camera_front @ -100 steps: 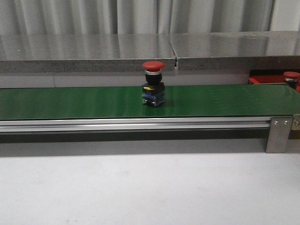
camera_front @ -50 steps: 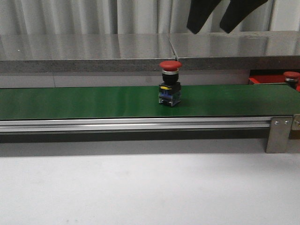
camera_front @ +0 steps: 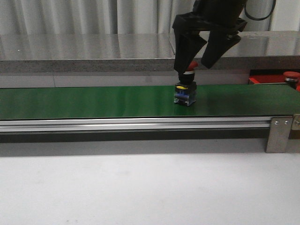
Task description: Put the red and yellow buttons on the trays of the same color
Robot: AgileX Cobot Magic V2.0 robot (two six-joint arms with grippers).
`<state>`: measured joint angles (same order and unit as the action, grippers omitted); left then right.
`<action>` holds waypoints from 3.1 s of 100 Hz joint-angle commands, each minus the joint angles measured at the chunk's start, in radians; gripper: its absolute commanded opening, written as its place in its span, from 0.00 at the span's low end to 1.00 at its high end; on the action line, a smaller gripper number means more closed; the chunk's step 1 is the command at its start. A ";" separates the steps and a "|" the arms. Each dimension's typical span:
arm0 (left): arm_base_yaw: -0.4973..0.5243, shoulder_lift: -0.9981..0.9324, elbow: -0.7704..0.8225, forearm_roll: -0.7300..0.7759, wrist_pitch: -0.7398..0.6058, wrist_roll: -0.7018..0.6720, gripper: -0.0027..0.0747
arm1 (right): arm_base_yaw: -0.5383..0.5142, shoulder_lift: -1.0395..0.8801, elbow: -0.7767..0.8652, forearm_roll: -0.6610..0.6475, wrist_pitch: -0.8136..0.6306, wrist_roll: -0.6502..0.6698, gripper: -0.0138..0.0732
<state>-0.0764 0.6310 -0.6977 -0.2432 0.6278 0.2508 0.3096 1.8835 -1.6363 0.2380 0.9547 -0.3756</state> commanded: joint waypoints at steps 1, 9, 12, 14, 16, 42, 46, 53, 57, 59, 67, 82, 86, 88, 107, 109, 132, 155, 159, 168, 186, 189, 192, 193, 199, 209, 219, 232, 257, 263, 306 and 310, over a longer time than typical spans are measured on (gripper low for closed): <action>-0.008 0.001 -0.028 -0.011 -0.071 0.001 0.01 | -0.001 -0.045 -0.035 0.010 -0.067 -0.015 0.74; -0.008 0.001 -0.028 -0.011 -0.071 0.001 0.01 | -0.001 -0.040 -0.035 0.009 -0.074 -0.015 0.63; -0.008 0.001 -0.028 -0.011 -0.071 0.001 0.01 | -0.001 -0.039 -0.035 0.009 -0.073 -0.015 0.58; -0.008 0.001 -0.028 -0.011 -0.071 0.001 0.01 | -0.003 -0.039 -0.035 0.008 -0.073 -0.015 0.54; -0.008 0.001 -0.028 -0.011 -0.071 0.001 0.01 | -0.003 -0.039 -0.034 0.006 -0.074 -0.015 0.50; -0.008 0.001 -0.028 -0.011 -0.071 0.001 0.01 | -0.025 -0.087 -0.034 -0.001 -0.145 0.002 0.40; -0.008 0.001 -0.028 -0.011 -0.071 0.001 0.01 | -0.041 -0.102 -0.034 -0.001 -0.154 0.019 0.40; -0.008 0.001 -0.028 -0.011 -0.071 0.001 0.01 | -0.078 -0.125 -0.034 -0.001 -0.160 0.047 0.40; -0.008 0.001 -0.028 -0.011 -0.071 0.001 0.01 | -0.102 -0.136 -0.034 -0.001 -0.161 0.064 0.40; -0.008 0.001 -0.028 -0.011 -0.071 0.001 0.01 | -0.117 -0.141 -0.034 -0.001 -0.161 0.069 0.40; -0.008 0.001 -0.028 -0.011 -0.071 0.001 0.01 | -0.186 -0.156 -0.034 -0.001 -0.159 0.088 0.40; -0.008 0.001 -0.028 -0.011 -0.071 0.001 0.01 | -0.319 -0.168 -0.031 -0.001 -0.152 0.108 0.40; -0.008 0.001 -0.028 -0.011 -0.071 0.001 0.01 | -0.357 -0.169 -0.030 -0.001 -0.151 0.110 0.40; -0.008 0.001 -0.028 -0.011 -0.071 0.001 0.01 | -0.376 -0.169 -0.030 -0.001 -0.150 0.112 0.40; -0.008 0.001 -0.028 -0.011 -0.071 0.001 0.01 | -0.520 -0.168 -0.030 0.000 -0.154 0.116 0.40; -0.008 0.001 -0.028 -0.011 -0.071 0.001 0.01 | -0.534 -0.168 -0.029 0.000 -0.156 0.116 0.40; -0.008 0.001 -0.028 -0.011 -0.071 0.001 0.01 | -0.653 -0.159 0.033 0.000 -0.226 0.141 0.40; -0.008 0.001 -0.028 -0.011 -0.071 0.001 0.01 | -0.714 -0.106 0.113 0.001 -0.326 0.171 0.40; -0.008 0.001 -0.028 -0.011 -0.071 0.001 0.01 | -0.715 -0.091 0.113 0.000 -0.330 0.171 0.40; -0.008 0.001 -0.028 -0.011 -0.071 0.001 0.01 | -0.715 -0.056 0.113 0.006 -0.353 0.171 0.40; -0.008 0.001 -0.028 -0.011 -0.071 0.001 0.01 | -0.715 0.003 0.113 0.069 -0.424 0.171 0.40; -0.008 0.001 -0.028 -0.011 -0.071 0.001 0.01 | -0.715 0.013 0.113 0.074 -0.432 0.171 0.40; -0.008 0.001 -0.028 -0.011 -0.071 0.001 0.01 | -0.715 0.021 0.113 0.078 -0.442 0.171 0.40; -0.008 0.001 -0.028 -0.011 -0.071 0.001 0.01 | -0.715 0.024 0.113 0.079 -0.443 0.171 0.40; -0.008 0.001 -0.028 -0.011 -0.071 0.001 0.01 | -0.715 0.038 0.113 0.088 -0.455 0.171 0.40; -0.008 0.001 -0.028 -0.011 -0.071 0.001 0.01 | -0.715 0.050 0.113 0.095 -0.463 0.171 0.42; -0.008 0.001 -0.028 -0.011 -0.071 0.001 0.01 | -0.715 0.050 0.113 0.095 -0.463 0.171 0.54; -0.008 0.001 -0.028 -0.011 -0.071 0.001 0.01 | -0.715 0.050 0.113 0.095 -0.464 0.171 0.77; -0.008 0.001 -0.028 -0.011 -0.071 0.001 0.01 | -0.715 0.030 0.113 0.086 -0.433 0.162 0.76; -0.008 0.001 -0.028 -0.011 -0.071 0.001 0.01 | -0.713 0.007 0.113 0.070 -0.429 0.138 0.72; -0.008 0.001 -0.028 -0.011 -0.071 0.001 0.01 | -0.578 -0.225 0.113 -0.017 -0.367 0.085 0.08; -0.008 0.001 -0.028 -0.011 -0.071 0.001 0.01 | -0.552 -0.245 0.113 -0.029 -0.358 0.084 0.08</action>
<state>-0.0764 0.6310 -0.6977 -0.2432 0.6278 0.2508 -0.2863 1.7265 -1.4984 0.2318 0.6188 -0.2758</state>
